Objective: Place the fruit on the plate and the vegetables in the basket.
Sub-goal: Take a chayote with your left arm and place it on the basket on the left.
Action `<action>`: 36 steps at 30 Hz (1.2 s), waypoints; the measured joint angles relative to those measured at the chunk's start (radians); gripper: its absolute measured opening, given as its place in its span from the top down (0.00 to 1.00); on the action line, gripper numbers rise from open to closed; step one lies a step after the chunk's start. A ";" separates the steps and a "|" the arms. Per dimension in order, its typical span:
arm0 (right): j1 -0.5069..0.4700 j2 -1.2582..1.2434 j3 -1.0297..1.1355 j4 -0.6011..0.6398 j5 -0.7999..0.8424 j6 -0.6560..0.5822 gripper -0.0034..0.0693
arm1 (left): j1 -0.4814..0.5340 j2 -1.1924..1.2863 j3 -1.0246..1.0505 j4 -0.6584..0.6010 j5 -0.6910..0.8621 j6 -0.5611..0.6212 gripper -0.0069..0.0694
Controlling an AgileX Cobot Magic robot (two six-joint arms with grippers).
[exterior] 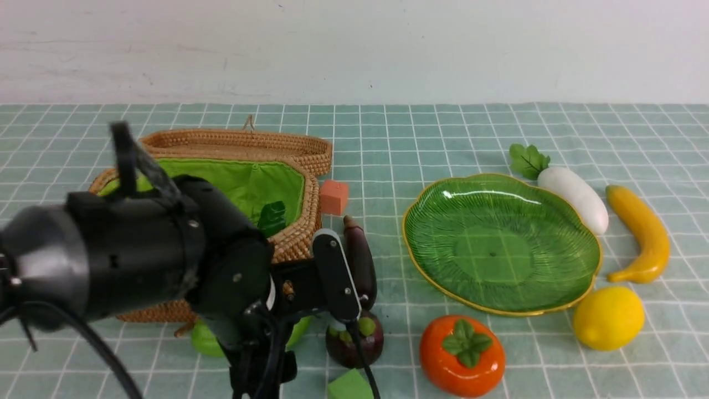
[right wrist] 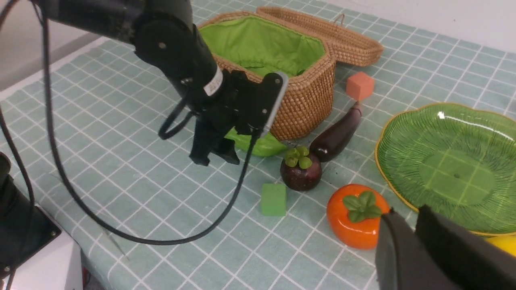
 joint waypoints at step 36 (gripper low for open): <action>0.000 0.000 0.000 0.040 -0.027 -0.020 0.83 | -0.083 -0.043 -0.002 0.079 0.059 -0.254 0.40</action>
